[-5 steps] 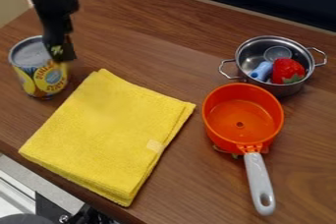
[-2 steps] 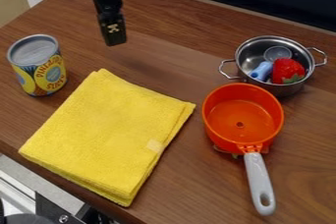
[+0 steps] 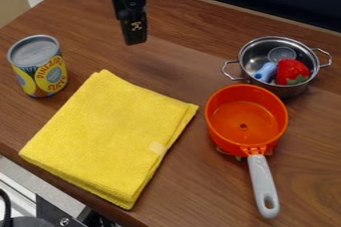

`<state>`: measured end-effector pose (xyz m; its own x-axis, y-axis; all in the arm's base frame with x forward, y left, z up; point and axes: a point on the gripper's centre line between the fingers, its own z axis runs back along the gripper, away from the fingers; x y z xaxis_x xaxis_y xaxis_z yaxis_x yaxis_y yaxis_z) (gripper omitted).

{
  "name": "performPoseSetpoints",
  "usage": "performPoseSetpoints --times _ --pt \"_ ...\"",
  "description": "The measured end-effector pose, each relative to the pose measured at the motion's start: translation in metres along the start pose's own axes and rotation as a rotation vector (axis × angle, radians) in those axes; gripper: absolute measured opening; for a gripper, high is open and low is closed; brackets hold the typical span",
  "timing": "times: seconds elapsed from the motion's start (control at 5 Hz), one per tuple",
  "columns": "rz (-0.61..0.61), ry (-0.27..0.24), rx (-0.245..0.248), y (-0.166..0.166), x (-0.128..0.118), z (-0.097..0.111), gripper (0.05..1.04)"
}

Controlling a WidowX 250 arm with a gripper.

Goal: Moved the can on the left side of the yellow cloth

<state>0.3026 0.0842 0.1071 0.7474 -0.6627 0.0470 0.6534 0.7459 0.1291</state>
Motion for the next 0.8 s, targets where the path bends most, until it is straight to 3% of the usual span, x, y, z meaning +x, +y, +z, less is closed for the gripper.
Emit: performPoseSetpoints --times 0.4,0.6,0.8 --pt "-0.080 0.035 -0.032 -0.029 0.021 -0.004 0.986" --pt "-0.156 0.049 -0.016 -0.031 0.032 0.006 0.986" --pt "-0.321 0.038 -0.029 -0.031 0.038 0.005 0.986"
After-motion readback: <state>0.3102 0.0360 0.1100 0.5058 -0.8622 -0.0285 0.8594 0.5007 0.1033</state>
